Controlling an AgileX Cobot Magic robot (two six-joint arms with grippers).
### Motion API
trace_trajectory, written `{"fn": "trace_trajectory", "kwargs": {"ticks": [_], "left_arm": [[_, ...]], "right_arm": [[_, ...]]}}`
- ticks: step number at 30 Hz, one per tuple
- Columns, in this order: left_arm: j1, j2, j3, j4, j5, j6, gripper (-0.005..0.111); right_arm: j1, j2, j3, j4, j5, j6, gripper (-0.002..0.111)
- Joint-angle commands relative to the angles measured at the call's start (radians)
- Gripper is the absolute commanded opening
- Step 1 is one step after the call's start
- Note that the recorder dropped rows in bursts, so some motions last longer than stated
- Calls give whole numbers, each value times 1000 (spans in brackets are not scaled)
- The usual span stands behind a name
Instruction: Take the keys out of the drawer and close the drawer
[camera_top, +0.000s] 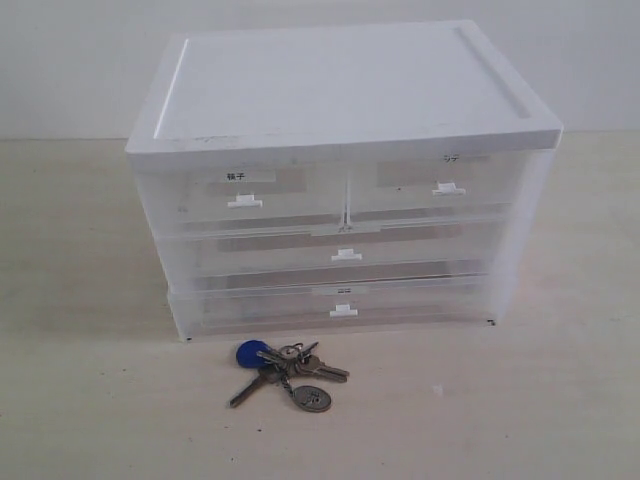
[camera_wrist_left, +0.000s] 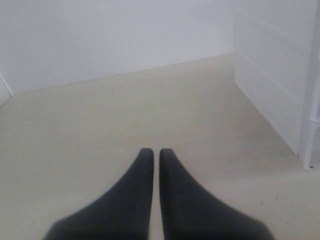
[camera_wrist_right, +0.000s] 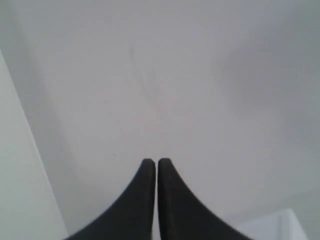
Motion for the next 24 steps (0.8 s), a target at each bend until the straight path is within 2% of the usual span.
{"fn": "trace_trajectory", "kwargs": {"ticks": [1,4,7,11,13,24], "left_arm": [[-6,-4,3,-11,-3,3,5],[-6,-4,3,-11,-3,3,5],[-6,-4,3,-11,-3,3,5],[-6,-4,3,-11,-3,3,5],[-6,-4,3,-11,-3,3,5],[-6,-4,3,-11,-3,3,5]], "right_arm": [[-72,-4,112,139,-36,-412,0],[-140,-4,190,305,-129,-735,0],[-221,-4,303,510,-319,-1111,0],[-292,-4,433,654,-501,-1300,0],[-300,-4,433,671,-348,-1303,0],[-300,-4,433,699,166,-1405,0]]}}
